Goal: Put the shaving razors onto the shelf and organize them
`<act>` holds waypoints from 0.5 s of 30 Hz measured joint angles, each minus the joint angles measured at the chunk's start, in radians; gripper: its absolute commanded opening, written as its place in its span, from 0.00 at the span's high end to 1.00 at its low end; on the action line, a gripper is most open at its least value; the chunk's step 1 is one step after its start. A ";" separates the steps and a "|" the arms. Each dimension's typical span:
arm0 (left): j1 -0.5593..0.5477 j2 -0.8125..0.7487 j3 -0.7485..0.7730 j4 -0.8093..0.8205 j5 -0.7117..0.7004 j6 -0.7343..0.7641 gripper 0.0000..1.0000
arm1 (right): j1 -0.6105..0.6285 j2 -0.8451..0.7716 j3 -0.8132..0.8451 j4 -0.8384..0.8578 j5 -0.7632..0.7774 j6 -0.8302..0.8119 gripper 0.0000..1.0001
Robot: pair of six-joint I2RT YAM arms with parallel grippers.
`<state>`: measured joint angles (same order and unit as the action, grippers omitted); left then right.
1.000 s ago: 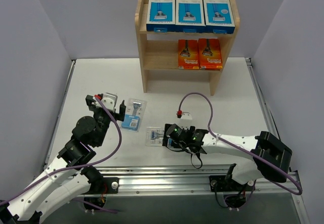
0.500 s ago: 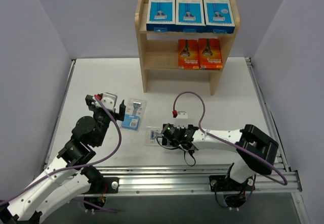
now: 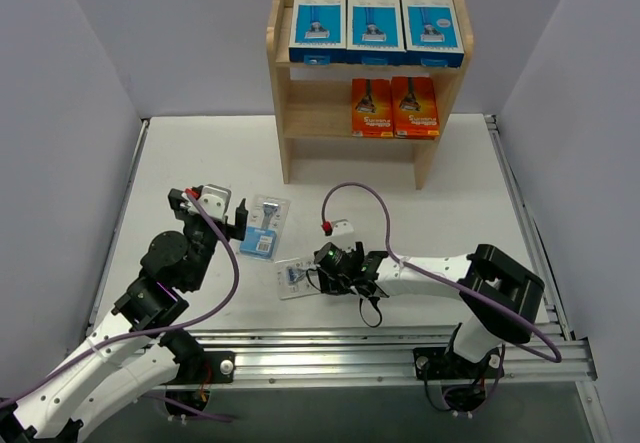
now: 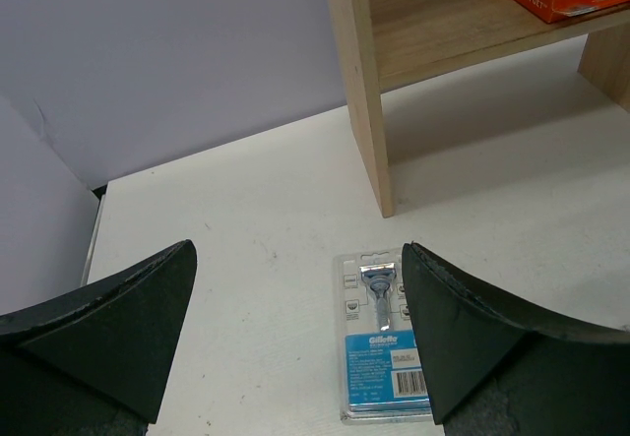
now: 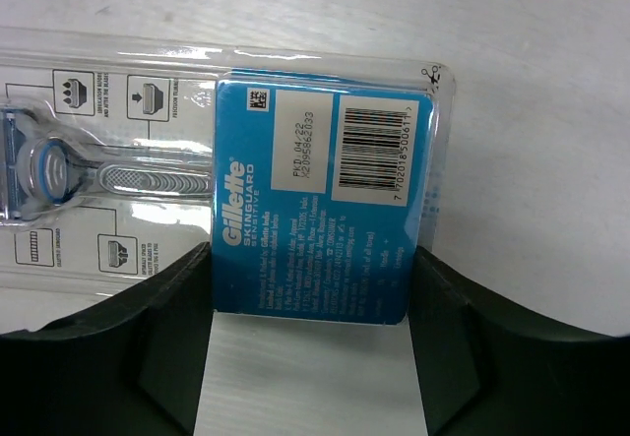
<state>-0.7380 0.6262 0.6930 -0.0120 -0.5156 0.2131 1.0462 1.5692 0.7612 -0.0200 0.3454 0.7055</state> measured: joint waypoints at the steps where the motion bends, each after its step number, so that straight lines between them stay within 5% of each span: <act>1: 0.000 -0.002 0.000 0.000 0.000 0.000 0.06 | 0.000 0.001 0.001 0.021 -0.025 -0.043 0.95; 15: 0.000 -0.009 0.000 0.000 0.000 0.000 0.06 | -0.131 0.023 0.150 0.093 -0.368 -0.705 0.90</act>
<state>-0.7380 0.6170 0.6930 -0.0116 -0.5159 0.2127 0.9154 1.5925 0.9115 0.0731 -0.0223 0.0010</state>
